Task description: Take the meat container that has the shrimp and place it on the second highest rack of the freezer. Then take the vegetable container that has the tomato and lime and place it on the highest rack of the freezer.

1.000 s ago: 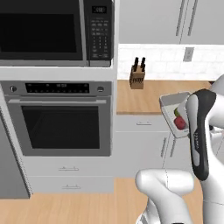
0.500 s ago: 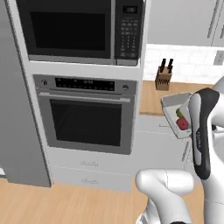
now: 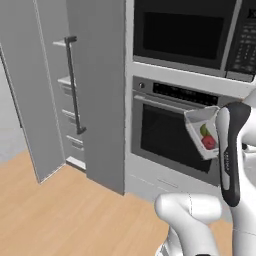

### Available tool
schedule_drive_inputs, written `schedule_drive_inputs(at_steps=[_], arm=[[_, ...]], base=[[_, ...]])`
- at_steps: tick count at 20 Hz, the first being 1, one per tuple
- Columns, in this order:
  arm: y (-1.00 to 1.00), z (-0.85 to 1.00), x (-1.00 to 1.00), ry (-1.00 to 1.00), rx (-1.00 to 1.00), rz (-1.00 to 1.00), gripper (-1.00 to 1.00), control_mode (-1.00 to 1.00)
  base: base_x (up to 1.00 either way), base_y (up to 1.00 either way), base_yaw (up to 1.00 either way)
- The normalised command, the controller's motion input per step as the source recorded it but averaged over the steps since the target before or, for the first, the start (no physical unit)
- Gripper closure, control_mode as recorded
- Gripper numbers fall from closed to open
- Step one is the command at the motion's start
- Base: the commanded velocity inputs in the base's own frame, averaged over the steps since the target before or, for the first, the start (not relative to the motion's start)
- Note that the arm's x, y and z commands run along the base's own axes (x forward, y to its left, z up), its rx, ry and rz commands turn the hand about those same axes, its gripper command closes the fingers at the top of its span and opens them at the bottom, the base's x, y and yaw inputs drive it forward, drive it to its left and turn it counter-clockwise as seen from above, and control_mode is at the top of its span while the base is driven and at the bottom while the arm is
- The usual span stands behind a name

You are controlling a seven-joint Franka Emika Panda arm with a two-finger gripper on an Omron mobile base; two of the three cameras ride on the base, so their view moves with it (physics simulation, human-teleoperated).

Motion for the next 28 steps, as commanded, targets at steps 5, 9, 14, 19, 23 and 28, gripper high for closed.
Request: schedule_drive_inputs(at_steps=[5, 9, 14, 19, 23, 28], arm=[[0.00, 0.00, 0.00, 0.00, 0.00, 0.00, 1.00, 1.00], [0.00, 0.00, 0.00, 0.00, 0.00, 0.00, 1.00, 1.00], [0.00, 0.00, 0.00, 0.00, 0.00, 0.00, 1.00, 1.00], [0.00, 0.00, 0.00, 0.00, 0.00, 0.00, 1.00, 1.00], [0.00, 0.00, 0.00, 0.00, 0.00, 0.00, 1.00, 1.00], [0.00, 0.00, 0.00, 0.00, 0.00, 0.00, 1.00, 1.00]], base=[[-0.03, 0.80, 0.45], [0.00, 0.83, 0.38], [0.14, 0.60, 0.38], [0.73, 0.30, 0.29], [0.78, 0.26, 0.22], [0.61, 0.26, 0.17]])
